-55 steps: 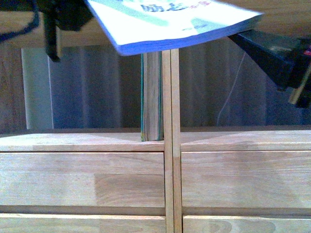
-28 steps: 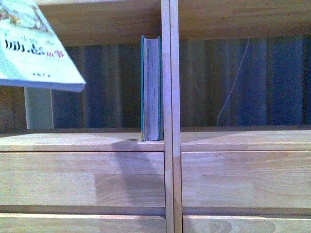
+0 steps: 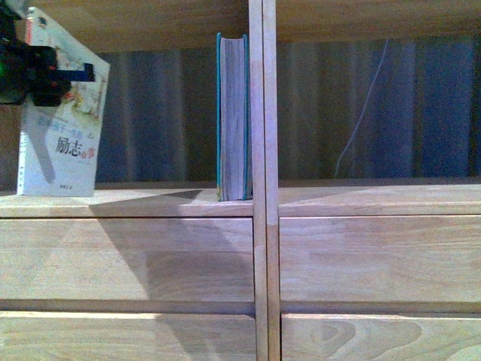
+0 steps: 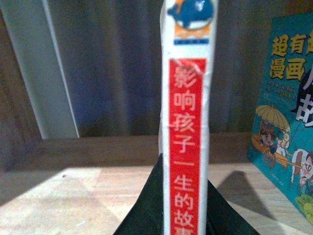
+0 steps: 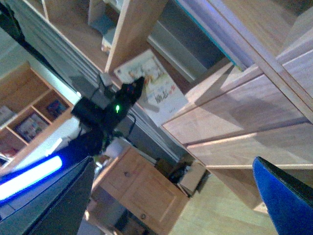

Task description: Organize books on shelf

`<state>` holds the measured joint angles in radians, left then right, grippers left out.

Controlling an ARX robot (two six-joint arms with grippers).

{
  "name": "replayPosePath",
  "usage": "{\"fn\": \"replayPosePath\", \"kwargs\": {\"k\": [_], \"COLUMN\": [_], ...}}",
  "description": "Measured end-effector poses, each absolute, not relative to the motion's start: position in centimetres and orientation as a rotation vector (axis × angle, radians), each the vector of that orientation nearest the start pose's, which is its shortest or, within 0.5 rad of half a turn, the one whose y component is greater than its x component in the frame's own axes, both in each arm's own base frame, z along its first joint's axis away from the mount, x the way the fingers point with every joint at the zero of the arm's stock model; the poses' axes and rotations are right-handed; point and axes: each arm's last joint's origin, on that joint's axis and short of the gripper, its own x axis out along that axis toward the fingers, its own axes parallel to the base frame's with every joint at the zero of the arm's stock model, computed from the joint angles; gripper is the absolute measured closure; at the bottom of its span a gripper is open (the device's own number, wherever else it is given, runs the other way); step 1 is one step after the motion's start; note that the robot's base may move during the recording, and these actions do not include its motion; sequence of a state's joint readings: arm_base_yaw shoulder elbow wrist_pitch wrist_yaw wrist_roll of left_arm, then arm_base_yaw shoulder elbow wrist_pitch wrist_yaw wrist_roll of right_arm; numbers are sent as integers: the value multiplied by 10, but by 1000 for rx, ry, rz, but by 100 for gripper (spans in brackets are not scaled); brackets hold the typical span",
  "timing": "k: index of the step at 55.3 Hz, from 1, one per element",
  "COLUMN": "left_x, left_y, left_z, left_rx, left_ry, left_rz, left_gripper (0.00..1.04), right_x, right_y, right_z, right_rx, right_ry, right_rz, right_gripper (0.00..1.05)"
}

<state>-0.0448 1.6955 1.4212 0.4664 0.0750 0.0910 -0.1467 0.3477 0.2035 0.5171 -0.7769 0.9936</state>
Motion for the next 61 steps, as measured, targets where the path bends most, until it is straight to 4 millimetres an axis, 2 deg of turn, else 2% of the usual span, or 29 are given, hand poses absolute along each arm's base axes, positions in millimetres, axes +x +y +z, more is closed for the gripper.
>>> {"fn": "replayPosePath", "kwargs": {"k": [7, 17, 30, 41, 61], "left_x": [414, 428, 442, 453, 477], "left_y": [-40, -54, -66, -77, -82], "left_z": [373, 375, 372, 366, 366], "left_rx": [188, 238, 265, 264, 262], "left_ry": [-247, -311, -322, -326, -363], "left_rz": [-120, -118, -127, -146, -139], "left_gripper": [98, 98, 98, 98, 98], "right_x": [99, 99, 98, 98, 98], "right_y": [15, 16, 8, 8, 8], "right_z": [235, 221, 212, 212, 212], "right_rx": [635, 466, 264, 208, 197], "right_ry": [-50, -103, -203, -218, -221], "right_rz": [732, 703, 495, 487, 485], "right_gripper": [7, 7, 7, 7, 7]}}
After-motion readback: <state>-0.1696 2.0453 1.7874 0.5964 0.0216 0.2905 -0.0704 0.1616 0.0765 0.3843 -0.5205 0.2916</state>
